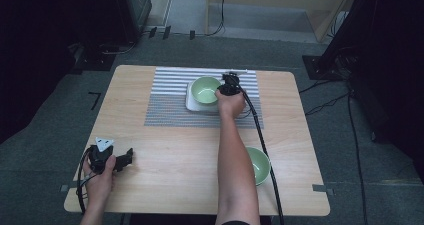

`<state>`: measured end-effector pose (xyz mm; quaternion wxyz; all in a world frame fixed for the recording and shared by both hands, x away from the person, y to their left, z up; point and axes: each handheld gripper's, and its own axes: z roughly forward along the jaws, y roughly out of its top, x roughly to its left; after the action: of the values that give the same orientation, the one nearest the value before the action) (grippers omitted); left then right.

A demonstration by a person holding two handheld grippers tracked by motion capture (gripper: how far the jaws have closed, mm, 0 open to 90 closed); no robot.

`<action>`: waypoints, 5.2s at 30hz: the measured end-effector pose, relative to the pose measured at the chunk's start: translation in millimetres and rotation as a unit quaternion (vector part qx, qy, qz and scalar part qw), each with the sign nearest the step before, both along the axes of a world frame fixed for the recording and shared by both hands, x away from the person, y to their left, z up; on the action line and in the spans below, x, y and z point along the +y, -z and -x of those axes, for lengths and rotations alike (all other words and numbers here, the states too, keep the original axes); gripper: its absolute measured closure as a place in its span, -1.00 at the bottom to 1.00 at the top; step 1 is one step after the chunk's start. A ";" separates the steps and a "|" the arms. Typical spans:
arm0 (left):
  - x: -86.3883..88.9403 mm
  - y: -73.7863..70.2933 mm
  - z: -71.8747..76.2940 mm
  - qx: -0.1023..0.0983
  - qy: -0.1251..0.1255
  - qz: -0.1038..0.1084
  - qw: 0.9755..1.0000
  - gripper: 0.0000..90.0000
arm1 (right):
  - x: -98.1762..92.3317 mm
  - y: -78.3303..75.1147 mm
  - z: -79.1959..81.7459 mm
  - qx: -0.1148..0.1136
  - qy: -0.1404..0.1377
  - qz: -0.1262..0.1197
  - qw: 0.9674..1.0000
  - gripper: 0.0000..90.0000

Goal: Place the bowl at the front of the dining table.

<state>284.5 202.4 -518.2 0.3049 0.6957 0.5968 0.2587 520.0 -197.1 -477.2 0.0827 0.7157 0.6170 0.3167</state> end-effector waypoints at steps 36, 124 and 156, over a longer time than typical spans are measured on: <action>0.0 -0.1 -0.5 0.000 -0.001 0.000 1.000 -0.73 | -26.1 -29.3 23.7 -0.060 -0.065 -0.012 0.996 -0.43; 0.0 -0.1 -0.4 0.001 -0.001 -0.001 1.000 -0.73 | -190.7 18.1 209.9 -0.139 0.018 -0.007 0.990 -0.57; -0.1 -0.1 -0.4 0.000 -0.001 -0.001 1.000 -0.73 | -219.5 35.8 280.5 -0.137 0.041 0.023 0.989 -0.57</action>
<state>284.9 202.3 -518.1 0.3038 0.6953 0.5975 0.2595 239.4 -416.6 -512.9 0.1959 0.6882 0.5768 0.3940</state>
